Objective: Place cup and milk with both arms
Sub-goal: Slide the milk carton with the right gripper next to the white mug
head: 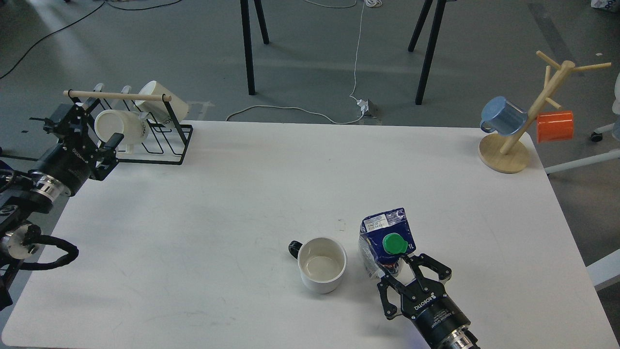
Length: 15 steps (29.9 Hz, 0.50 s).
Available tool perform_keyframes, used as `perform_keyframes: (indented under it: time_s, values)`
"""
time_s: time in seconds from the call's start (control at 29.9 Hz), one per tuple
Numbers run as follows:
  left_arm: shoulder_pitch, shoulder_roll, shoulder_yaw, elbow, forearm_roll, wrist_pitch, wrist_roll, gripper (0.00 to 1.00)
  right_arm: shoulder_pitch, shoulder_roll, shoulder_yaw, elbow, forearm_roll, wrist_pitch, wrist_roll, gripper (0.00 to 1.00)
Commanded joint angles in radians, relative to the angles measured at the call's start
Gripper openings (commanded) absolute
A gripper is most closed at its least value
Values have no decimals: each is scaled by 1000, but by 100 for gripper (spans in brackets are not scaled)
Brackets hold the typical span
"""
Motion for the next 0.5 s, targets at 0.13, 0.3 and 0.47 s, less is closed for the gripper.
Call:
perform_keyframes:
  time_s: [0.13, 0.3, 0.47]
  values:
    - [0, 0, 0, 0, 0, 0, 0, 98, 0, 19, -14, -34, -22, 0, 0, 45]
    - [1, 0, 1, 0, 2, 0, 0, 98, 3, 44, -22, -63, -24, 0, 0, 46]
    - [1, 0, 1, 0, 2, 0, 0, 98, 5, 50, -22, -65, -22, 0, 0, 48]
